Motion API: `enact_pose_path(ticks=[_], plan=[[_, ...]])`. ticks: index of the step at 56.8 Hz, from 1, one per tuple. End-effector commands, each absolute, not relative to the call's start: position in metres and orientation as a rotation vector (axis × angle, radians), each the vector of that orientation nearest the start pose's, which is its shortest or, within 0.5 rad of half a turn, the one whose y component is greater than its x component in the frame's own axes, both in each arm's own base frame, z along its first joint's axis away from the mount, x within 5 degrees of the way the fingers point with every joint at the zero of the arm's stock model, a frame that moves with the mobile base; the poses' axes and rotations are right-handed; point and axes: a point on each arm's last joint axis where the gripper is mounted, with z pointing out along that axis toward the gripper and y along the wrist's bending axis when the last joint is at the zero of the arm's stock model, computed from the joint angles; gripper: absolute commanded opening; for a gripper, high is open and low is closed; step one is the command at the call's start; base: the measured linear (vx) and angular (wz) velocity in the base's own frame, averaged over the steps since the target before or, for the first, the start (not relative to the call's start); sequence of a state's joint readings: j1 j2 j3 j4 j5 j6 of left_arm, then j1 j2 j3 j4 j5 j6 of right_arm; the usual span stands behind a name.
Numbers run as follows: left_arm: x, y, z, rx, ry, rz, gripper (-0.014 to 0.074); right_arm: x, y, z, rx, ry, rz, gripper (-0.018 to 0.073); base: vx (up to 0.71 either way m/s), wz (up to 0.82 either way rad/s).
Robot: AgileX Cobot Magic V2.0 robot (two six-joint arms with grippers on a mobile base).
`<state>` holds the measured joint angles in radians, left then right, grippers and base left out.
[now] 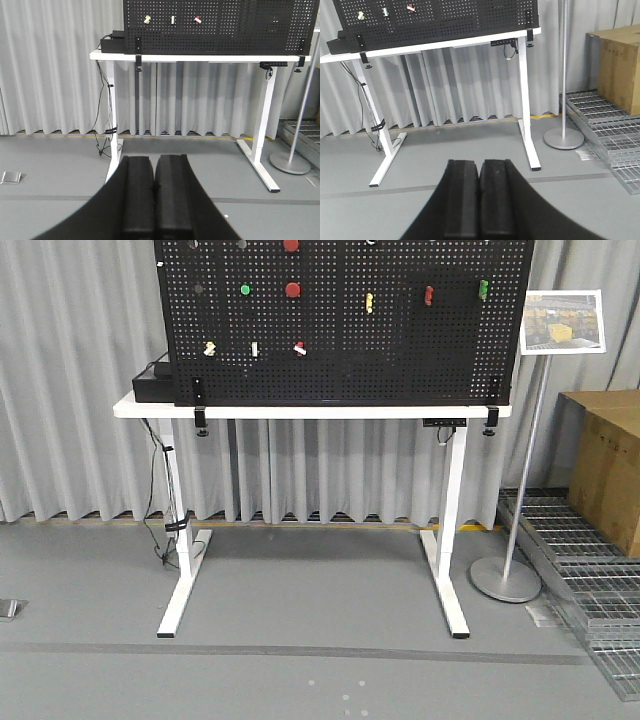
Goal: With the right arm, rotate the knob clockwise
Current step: 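Drive the base forward up close to the black pegboard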
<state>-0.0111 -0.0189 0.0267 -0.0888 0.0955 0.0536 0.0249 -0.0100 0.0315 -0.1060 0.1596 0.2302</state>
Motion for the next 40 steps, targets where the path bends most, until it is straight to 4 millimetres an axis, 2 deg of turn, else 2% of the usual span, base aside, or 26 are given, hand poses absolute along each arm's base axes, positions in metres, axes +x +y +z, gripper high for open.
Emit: enact_pose_path(ticks=[1,40], plan=[[0.0556,-0.0008,0.2011,-0.02,1.502,-0.044,-0.0006,0.0562,0.0003,0.1952,0.083,1.573,0.099,-0.0009,0.0,0.0],[0.0556,-0.0008,0.2011,-0.02,1.502,-0.044,-0.0006,0.0562,0.0003,0.1952,0.083,1.573,0.099,-0.0009,0.0,0.0]])
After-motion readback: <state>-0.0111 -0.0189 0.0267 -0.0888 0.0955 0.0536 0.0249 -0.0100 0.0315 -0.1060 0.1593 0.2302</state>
